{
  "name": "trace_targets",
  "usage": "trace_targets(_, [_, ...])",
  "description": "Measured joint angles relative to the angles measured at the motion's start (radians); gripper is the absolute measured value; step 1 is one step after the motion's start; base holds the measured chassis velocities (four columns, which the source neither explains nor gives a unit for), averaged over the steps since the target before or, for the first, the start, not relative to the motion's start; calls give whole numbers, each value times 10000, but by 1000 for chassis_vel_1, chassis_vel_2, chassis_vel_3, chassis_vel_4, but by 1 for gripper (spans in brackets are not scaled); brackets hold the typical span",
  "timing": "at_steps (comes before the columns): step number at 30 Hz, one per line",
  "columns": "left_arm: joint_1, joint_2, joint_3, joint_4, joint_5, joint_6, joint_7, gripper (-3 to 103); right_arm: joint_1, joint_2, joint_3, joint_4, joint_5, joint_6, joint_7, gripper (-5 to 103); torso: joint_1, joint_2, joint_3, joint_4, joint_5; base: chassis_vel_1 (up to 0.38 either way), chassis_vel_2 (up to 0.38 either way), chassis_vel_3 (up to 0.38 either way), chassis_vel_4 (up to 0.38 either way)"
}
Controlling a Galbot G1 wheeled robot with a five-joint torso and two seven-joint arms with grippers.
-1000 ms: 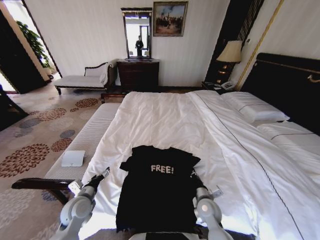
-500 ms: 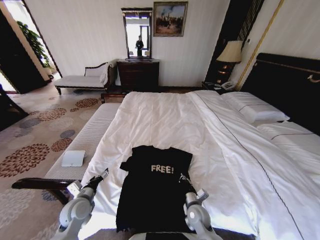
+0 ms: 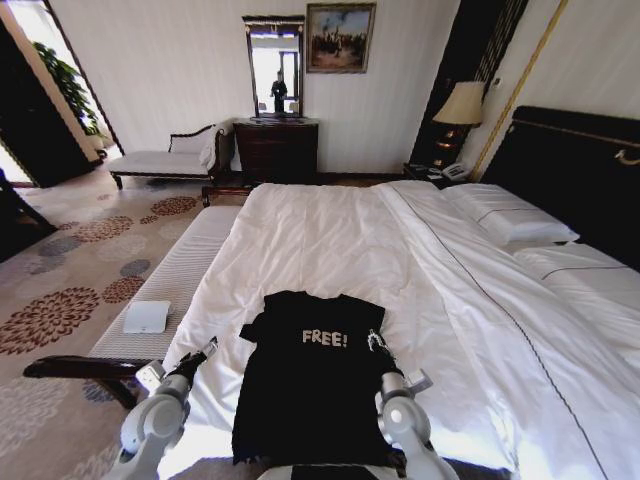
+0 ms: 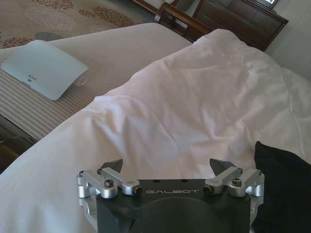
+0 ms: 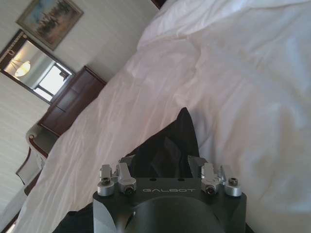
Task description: Fold the clothes on the bed.
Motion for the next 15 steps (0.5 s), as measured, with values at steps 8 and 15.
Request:
trace_targets(8, [36, 70, 15, -27, 60, 7, -17, 100, 625, -904, 126, -317, 1434, -824, 383, 94, 0, 0, 0, -1, 0, 0, 0, 0, 0])
trace_targets(15, [54, 31, 16, -38, 183, 8, -29, 100, 709, -1199, 52, -309, 1591, -871, 21, 95, 0, 0, 0, 0, 0, 0, 0, 0, 0])
